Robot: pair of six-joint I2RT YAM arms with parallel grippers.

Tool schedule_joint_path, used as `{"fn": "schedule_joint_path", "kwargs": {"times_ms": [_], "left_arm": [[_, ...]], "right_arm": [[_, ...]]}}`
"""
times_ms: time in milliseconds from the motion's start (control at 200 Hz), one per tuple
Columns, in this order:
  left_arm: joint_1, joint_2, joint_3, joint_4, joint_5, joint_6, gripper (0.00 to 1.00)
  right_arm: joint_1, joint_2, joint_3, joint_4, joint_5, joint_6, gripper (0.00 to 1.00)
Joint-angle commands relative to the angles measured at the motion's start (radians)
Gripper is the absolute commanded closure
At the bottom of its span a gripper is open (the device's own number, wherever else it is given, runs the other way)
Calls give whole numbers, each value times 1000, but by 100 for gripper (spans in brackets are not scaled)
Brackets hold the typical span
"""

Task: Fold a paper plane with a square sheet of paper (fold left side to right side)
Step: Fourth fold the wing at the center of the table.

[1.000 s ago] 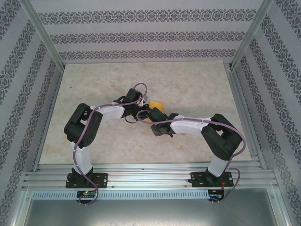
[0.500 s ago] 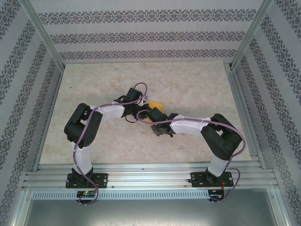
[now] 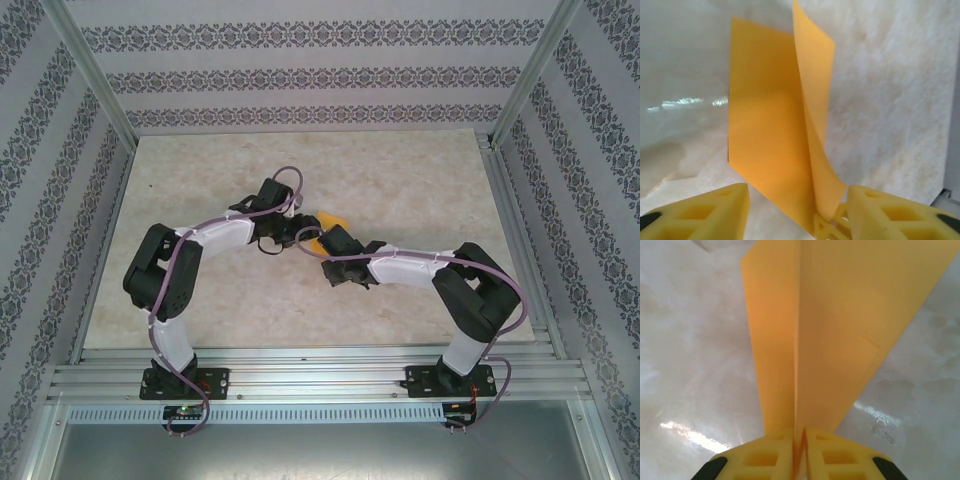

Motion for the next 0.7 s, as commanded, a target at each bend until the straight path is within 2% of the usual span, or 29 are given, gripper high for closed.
{"fn": "schedule_joint_path", "kwargs": {"times_ms": [0,95,195,385,694], "left_arm": [[35,-144,-8,25,-5,25,38],[54,-193,-55,42,-27,19,31],[59,-205,-96,75,-19,4,32],[43,-126,-146,183,73,-44,52],[-58,85,-62,247,109,-91,68]], "right_arm": [[-41,-13,-62,33,-103,32,87],[-67,-33,-91,65,-145,47,87],[-90,-48,-119,98,-187,59,87],[-143,-66,-179,186,-284,101,87],[-188,-80,-232,246,-339,126,87]]}}
